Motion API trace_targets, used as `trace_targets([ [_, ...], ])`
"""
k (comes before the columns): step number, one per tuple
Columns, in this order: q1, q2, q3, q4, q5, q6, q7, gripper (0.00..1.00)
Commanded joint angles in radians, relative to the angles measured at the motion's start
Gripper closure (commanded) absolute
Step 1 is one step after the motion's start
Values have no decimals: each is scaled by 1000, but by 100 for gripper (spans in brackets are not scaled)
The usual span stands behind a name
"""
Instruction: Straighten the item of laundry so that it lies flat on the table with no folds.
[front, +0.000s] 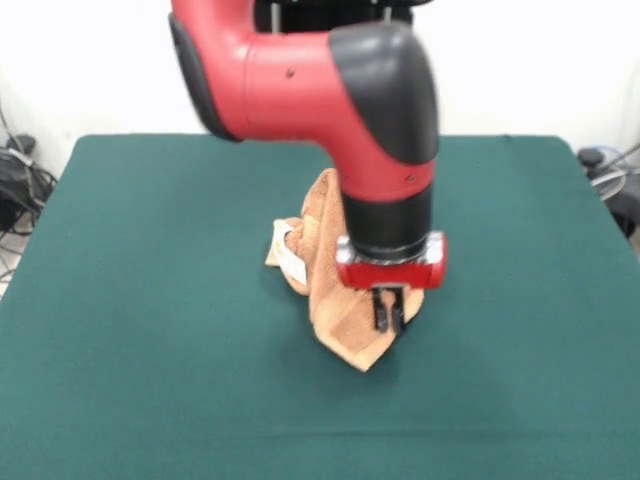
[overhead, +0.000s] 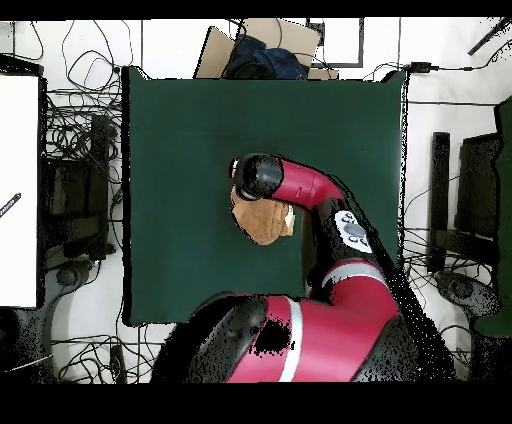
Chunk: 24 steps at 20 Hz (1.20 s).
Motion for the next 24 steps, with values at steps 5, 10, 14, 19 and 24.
trace_targets([
  [5,48,-216,6,178,32,118,159,100],
  [10,0,-225,79,206,68,129,125,100],
  [14,-18,-225,109,227,85,102,120,100],
  [19,-17,-283,113,272,102,83,141,100],
  [24,-6,-337,102,287,126,120,147,100],
])
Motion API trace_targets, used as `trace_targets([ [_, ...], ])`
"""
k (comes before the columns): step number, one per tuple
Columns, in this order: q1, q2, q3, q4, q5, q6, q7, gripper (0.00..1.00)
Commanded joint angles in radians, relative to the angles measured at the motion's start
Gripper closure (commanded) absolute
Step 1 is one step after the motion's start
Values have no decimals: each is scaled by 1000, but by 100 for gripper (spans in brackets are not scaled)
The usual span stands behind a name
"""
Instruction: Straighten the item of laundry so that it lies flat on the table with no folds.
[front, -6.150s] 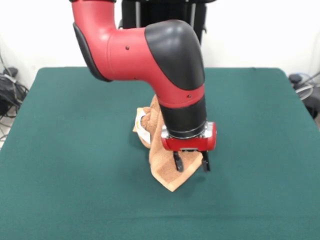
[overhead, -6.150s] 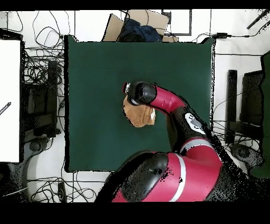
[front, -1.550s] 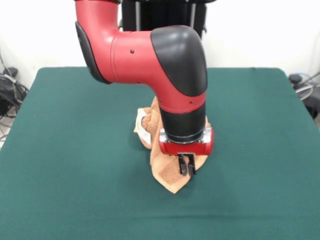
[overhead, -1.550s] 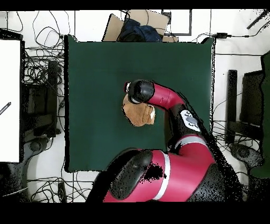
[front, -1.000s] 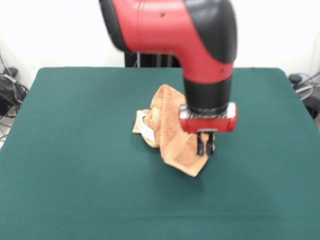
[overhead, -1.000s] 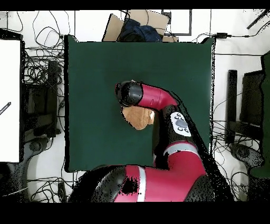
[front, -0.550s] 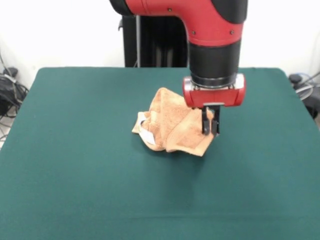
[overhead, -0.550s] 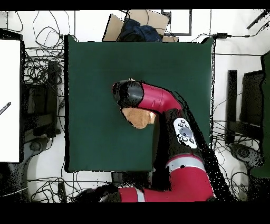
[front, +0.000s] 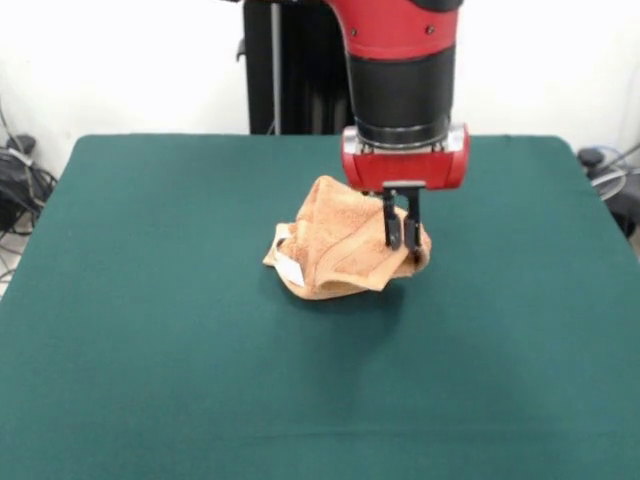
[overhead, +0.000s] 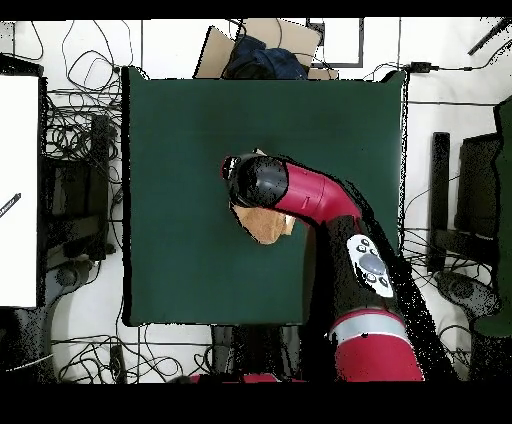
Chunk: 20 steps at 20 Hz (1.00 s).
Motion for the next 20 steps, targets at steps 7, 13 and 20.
trace_targets([
  [7,50,-209,44,135,75,182,173,100],
  [13,63,-249,29,139,93,239,179,100],
  [20,49,-241,52,158,121,210,156,100],
])
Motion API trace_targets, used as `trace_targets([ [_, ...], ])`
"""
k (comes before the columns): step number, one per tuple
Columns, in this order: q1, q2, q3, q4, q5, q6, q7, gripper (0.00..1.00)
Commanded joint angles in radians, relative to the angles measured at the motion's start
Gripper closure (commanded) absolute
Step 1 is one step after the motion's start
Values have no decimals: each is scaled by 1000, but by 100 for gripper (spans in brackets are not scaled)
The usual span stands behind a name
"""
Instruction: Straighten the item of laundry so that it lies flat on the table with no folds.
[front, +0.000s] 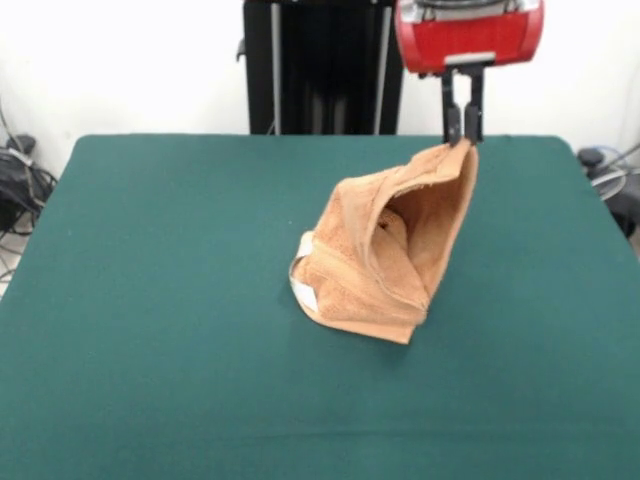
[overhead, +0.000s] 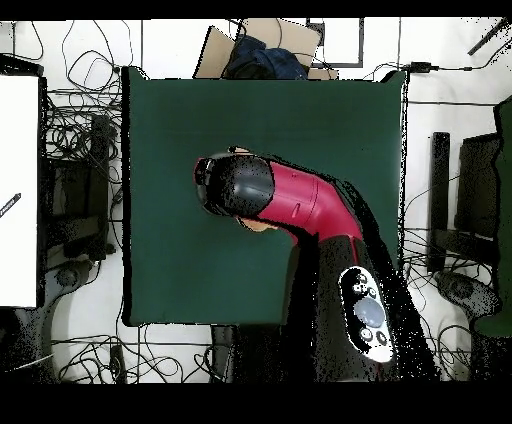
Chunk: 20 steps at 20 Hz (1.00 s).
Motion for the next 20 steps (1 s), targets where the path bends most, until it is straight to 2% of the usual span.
trace_targets([
  [1,2,-27,52,94,63,53,154,100],
  [13,-3,-43,60,102,90,66,137,100],
  [20,46,-104,10,22,63,196,189,100],
])
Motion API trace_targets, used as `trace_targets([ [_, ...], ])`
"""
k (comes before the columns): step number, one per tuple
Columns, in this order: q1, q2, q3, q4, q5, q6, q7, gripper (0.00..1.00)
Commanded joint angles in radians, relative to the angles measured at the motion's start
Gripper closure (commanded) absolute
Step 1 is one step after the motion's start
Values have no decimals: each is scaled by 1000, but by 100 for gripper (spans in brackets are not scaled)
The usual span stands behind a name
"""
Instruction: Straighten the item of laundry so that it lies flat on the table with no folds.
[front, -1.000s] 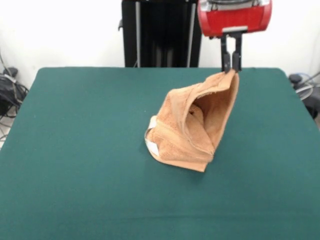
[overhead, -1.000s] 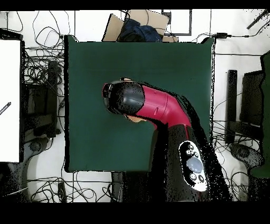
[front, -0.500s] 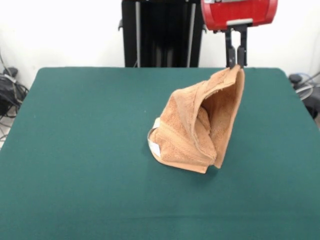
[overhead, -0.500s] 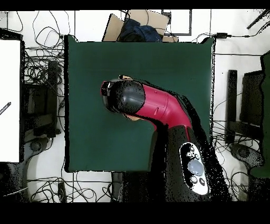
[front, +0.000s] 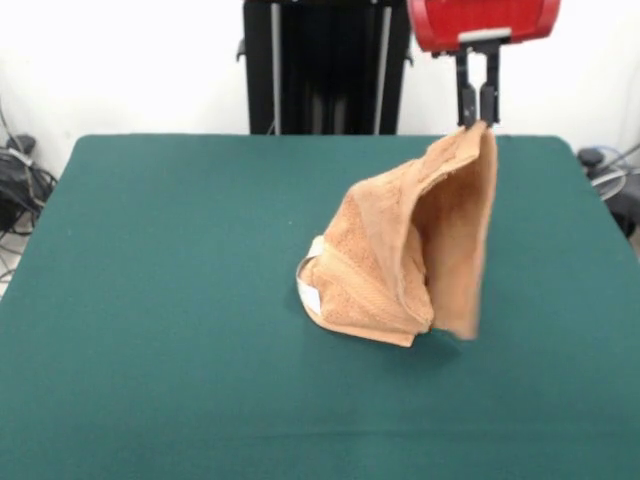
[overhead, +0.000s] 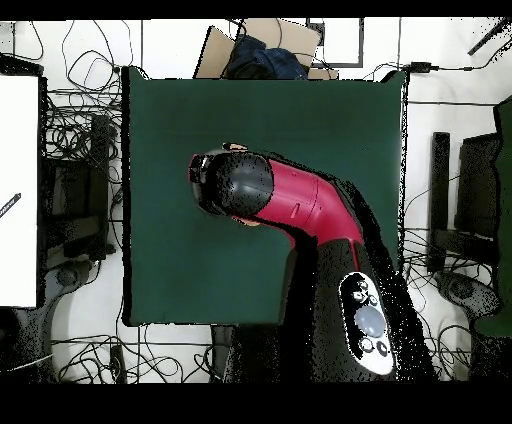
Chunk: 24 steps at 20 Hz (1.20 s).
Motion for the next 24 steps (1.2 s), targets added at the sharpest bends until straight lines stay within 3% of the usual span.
trace_targets([
  [1,44,-82,4,14,20,165,191,100],
  [8,53,-141,-32,-6,-2,264,185,100],
  [24,53,-91,-7,19,25,178,190,100],
])
